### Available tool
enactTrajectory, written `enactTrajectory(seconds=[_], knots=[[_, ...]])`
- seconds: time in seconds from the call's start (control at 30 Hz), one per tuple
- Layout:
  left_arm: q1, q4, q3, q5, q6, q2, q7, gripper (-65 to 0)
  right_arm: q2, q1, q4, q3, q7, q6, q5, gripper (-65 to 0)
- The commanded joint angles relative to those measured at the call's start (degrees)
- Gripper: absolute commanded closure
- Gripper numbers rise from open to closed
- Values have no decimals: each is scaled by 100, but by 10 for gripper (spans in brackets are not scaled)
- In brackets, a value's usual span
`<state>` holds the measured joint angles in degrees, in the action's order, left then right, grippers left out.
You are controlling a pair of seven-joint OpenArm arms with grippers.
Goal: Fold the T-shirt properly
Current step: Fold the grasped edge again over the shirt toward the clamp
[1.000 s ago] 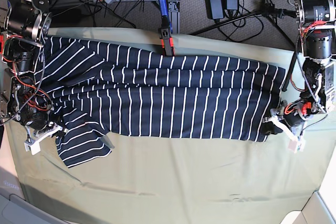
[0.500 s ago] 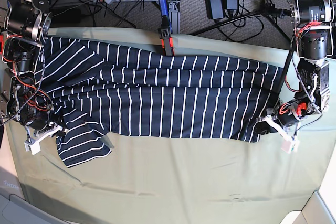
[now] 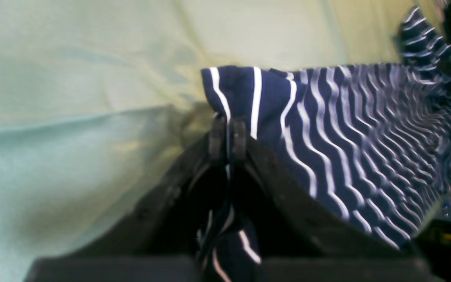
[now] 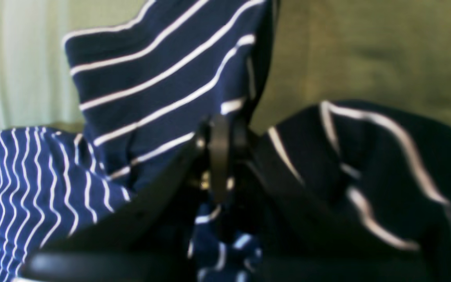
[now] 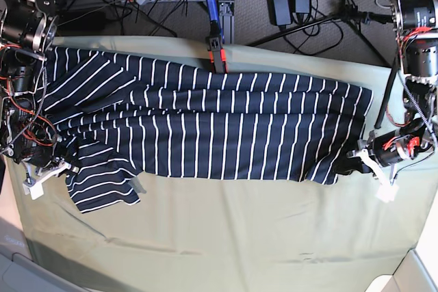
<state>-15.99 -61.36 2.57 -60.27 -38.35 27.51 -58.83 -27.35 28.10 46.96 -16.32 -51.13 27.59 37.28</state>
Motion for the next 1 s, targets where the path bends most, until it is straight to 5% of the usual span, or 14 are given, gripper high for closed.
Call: enactTrajectory(seconds=[0.0,0.5,0.97], knots=[[-83,-223,20,-216,-165,177,15,0,-175,118,170,-15,26,247,219,0],[1211,-2151,48,-433,-165,994,-122,0,-988,-1779,2640,-96,-531,245,776,0],[1766,-2155,101,-813,-165,1443,-431,0,-1043,-3558,4039,-1460,-723,247,1073,0]])
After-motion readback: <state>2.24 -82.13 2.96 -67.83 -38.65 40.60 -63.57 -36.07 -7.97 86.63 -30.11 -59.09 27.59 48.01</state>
